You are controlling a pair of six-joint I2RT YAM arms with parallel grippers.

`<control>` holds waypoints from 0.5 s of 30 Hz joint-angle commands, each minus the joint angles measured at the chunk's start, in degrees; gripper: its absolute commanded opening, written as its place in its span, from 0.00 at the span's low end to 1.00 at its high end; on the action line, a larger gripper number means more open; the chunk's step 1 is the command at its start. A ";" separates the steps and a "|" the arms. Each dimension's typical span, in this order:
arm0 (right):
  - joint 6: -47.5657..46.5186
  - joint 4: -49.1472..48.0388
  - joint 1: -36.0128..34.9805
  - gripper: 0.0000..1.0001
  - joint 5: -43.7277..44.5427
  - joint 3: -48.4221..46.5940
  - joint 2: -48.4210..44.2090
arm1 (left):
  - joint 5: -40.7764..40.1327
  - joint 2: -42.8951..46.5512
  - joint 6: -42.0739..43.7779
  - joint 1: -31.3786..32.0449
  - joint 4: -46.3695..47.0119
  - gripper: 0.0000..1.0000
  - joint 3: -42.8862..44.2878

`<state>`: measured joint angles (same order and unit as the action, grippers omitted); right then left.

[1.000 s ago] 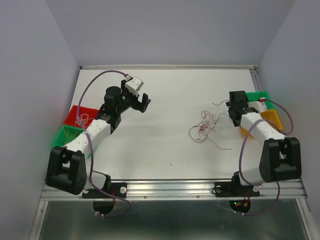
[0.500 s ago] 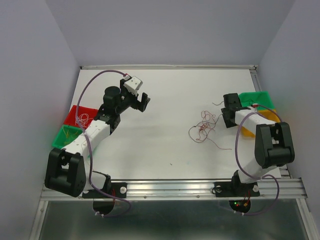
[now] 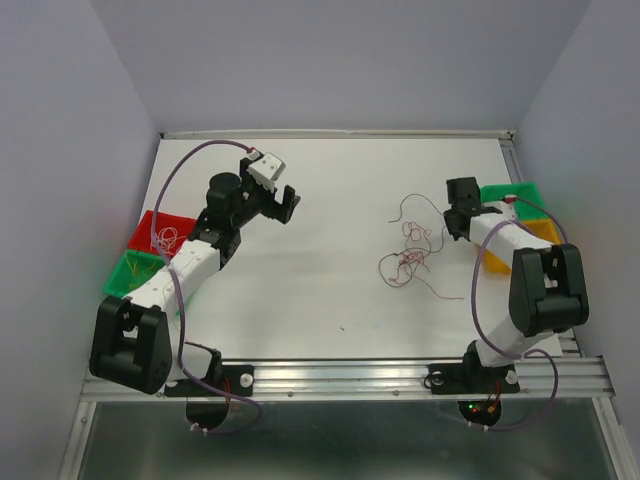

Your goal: Untangle the cables

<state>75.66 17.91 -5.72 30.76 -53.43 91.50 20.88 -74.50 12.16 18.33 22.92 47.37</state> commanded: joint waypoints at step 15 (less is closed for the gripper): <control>-10.35 4.58 5.19 0.01 2.64 -24.96 -6.78 | 0.47 1.38 0.67 0.39 2.40 0.99 1.58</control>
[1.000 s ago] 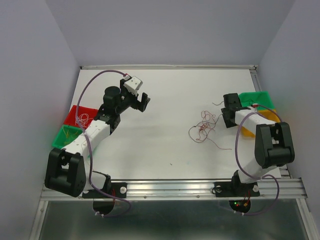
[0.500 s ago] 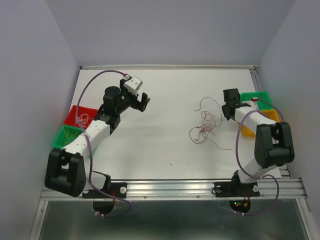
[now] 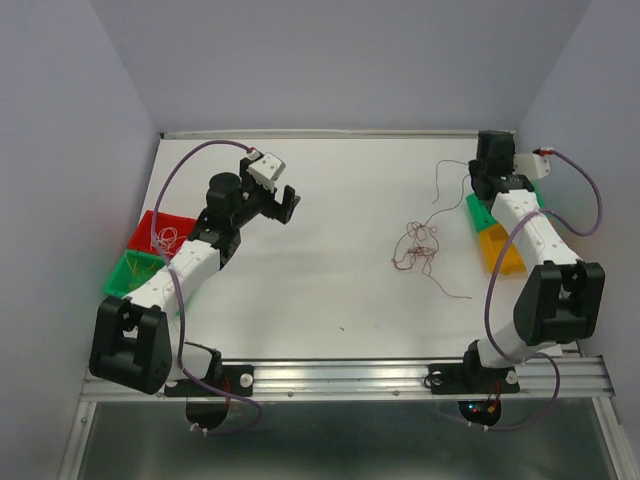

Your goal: Untangle the cables

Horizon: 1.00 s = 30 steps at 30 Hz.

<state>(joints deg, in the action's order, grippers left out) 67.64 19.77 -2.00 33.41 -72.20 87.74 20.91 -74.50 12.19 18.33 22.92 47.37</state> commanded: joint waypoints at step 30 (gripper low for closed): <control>-7.18 6.87 1.74 0.00 -23.72 -50.31 2.17 | 12.05 -5.29 -0.05 5.22 5.46 0.99 6.93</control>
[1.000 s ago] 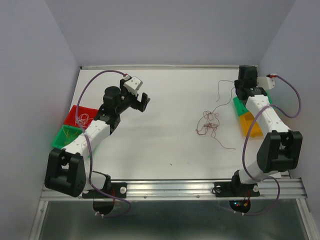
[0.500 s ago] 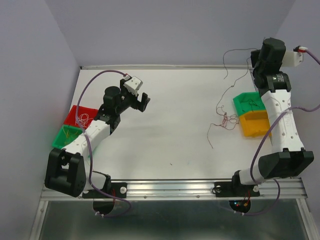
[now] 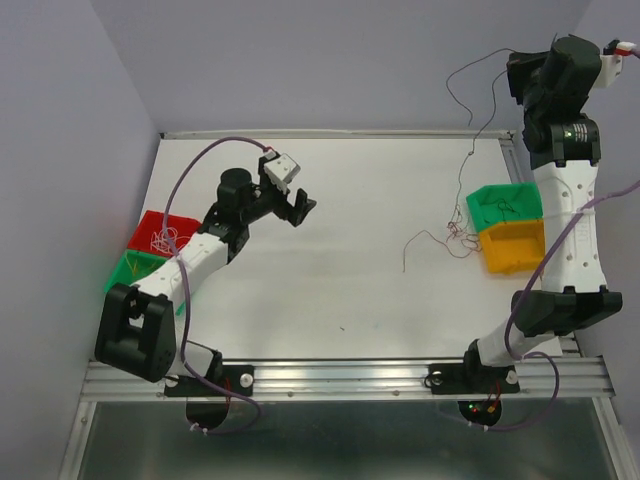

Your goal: Untangle the cables

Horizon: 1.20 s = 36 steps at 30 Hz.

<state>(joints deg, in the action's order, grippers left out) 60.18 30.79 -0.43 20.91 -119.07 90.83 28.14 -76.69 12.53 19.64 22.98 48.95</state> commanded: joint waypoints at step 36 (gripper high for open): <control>19.79 -17.16 0.07 0.01 -41.30 3.75 -16.73 | 12.29 -23.41 -4.18 29.93 16.49 0.99 38.92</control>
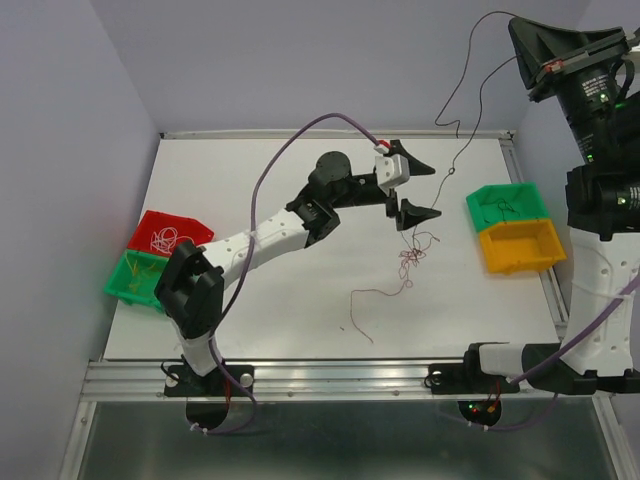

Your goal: Untangle the cables

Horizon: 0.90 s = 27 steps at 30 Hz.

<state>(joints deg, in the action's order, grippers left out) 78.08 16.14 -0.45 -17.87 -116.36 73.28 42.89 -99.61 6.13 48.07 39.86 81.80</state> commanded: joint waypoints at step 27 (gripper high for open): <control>-1.70 -5.86 0.01 0.01 25.60 -18.93 8.46 | -19.87 -9.82 16.73 -1.31 -15.61 0.33 -8.05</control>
<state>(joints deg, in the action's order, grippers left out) 80.05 14.59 -0.45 0.54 -135.33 83.64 24.32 -115.92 22.52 49.78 20.71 77.49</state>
